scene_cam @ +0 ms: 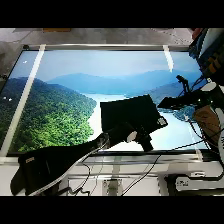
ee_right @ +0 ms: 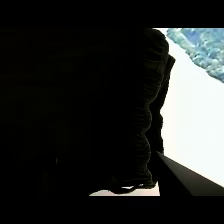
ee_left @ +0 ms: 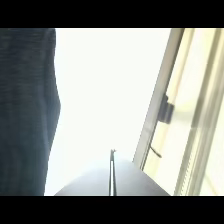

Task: Fold the clothes and pants, and hang the long-sleeved shirts on hangers.

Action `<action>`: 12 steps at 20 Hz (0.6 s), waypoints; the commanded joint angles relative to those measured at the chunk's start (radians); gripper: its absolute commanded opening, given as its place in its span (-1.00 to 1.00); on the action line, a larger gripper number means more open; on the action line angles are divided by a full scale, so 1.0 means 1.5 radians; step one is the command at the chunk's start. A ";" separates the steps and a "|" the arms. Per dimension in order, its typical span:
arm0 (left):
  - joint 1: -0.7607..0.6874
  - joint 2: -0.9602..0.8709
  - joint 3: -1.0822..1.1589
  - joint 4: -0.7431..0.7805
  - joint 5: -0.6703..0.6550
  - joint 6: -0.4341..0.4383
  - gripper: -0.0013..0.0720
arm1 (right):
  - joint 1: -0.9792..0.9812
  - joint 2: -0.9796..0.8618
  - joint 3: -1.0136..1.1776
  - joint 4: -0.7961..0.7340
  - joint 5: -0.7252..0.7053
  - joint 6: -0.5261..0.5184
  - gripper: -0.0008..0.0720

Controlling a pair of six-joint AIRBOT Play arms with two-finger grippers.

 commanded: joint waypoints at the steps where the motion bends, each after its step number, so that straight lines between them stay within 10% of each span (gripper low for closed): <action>1: 0.024 0.004 0.001 0.001 -0.020 0.000 -0.93 | 0.068 -0.017 0.000 -0.091 -0.102 0.054 0.96; 12: 0.099 0.011 0.001 0.001 -0.172 0.000 -0.93 | 0.050 -0.151 0.103 -0.138 -0.063 0.189 0.91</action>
